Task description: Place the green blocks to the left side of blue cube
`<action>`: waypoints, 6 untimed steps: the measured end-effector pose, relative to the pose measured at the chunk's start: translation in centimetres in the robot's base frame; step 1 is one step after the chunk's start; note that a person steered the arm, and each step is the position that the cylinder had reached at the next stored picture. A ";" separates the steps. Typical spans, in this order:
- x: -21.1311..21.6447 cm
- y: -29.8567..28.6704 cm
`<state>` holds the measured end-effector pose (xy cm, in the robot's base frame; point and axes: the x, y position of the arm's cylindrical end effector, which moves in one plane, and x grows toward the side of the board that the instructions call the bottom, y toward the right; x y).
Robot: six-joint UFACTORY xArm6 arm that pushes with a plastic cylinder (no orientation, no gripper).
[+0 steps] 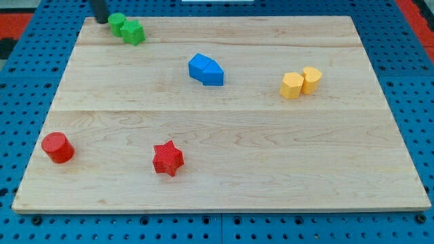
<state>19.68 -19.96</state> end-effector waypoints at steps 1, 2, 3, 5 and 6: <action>-0.3 4.5; 2.2 6.1; 5.5 7.5; 8.7 3.0; 12.0 2.4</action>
